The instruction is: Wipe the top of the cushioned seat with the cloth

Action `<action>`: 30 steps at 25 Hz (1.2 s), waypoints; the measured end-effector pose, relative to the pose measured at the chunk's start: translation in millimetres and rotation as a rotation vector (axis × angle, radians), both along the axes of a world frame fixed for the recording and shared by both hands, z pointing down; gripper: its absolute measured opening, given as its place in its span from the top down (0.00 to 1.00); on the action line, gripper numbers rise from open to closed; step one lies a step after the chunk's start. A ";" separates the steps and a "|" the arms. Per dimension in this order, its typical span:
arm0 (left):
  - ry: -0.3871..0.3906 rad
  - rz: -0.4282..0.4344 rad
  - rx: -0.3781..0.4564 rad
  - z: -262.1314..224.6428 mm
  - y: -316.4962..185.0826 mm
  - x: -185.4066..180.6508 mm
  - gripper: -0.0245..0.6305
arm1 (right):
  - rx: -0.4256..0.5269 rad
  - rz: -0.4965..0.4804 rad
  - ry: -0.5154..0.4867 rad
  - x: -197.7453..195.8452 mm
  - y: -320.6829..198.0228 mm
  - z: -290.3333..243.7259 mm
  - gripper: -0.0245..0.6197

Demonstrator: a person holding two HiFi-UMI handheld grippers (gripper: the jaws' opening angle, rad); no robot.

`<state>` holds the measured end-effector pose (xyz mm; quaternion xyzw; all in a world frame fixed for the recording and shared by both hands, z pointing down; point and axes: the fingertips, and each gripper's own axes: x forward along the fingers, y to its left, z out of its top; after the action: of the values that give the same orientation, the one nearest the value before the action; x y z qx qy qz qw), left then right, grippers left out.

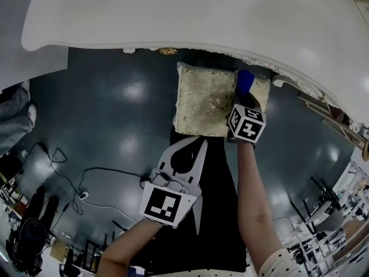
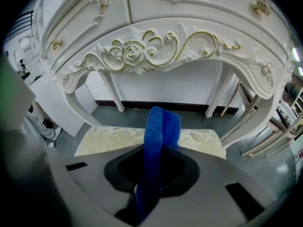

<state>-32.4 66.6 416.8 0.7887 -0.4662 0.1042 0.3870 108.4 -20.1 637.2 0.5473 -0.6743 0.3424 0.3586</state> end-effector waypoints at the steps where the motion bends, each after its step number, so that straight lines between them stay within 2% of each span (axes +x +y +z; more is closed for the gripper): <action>1: 0.001 -0.003 0.000 -0.2 0.0 -0.6 0.97 | 0.000 -0.002 -0.002 -2.0 0.2 -0.1 0.86; 30: -0.022 -0.044 0.019 -1.2 3.5 -22.3 0.97 | 0.000 -0.099 -0.040 -63.5 4.1 0.6 0.86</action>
<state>-54.7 70.1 415.6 0.7806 -0.4887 0.0999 0.3766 44.9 -15.9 637.7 0.5065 -0.7074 0.3350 0.3615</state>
